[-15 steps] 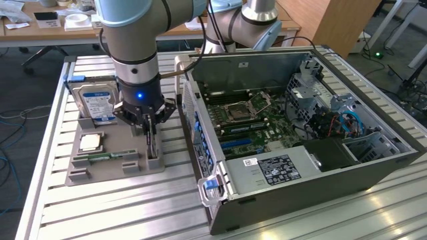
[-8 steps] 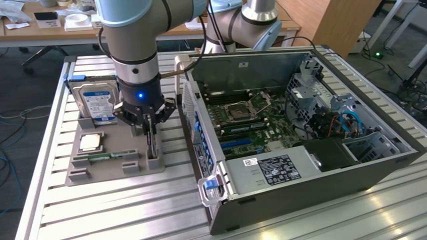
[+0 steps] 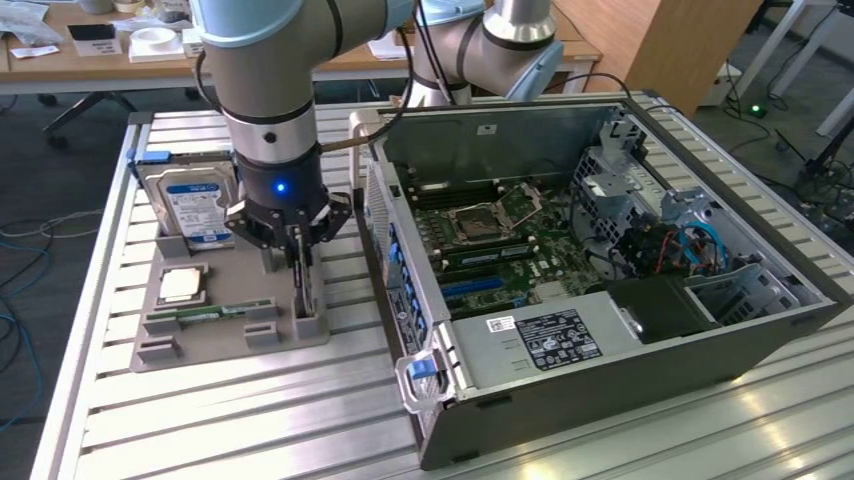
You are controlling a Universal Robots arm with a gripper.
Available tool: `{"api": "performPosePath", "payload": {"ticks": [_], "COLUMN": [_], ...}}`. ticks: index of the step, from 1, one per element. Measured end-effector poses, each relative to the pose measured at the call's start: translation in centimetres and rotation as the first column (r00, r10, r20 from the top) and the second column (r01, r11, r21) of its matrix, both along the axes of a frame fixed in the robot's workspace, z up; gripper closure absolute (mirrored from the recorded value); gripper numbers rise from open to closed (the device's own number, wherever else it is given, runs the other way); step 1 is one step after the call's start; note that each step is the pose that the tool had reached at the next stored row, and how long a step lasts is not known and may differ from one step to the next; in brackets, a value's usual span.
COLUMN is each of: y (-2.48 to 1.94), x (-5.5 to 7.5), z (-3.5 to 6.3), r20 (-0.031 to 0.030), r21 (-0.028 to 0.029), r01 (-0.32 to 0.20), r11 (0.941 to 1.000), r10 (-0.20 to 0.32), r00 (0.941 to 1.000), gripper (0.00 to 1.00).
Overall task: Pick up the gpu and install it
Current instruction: 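Pick up the gpu and move the gpu toward the slot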
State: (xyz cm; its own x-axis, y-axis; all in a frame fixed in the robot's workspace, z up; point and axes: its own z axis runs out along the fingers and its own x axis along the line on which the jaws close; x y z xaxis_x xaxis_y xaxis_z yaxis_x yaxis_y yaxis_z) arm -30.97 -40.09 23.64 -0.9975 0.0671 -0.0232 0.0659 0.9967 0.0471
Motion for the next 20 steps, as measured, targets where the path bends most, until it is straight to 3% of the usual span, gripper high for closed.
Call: {"api": "performPosePath", "payload": {"ticks": [6, 7, 20], "y": [0.00, 0.00, 0.00], "x": [0.0, 0.0, 0.0], "z": [1.42, 2.24, 6.62], "r20": [-0.0001, 0.0000, 0.0009], "r21": [0.0000, 0.0000, 0.0000], "r01": [0.000, 0.000, 0.000], "r11": [1.0000, 1.0000, 1.0000], "r10": [0.000, 0.000, 0.000], "r00": [1.0000, 1.0000, 1.0000], "gripper": [0.74, 0.74, 0.74]}}
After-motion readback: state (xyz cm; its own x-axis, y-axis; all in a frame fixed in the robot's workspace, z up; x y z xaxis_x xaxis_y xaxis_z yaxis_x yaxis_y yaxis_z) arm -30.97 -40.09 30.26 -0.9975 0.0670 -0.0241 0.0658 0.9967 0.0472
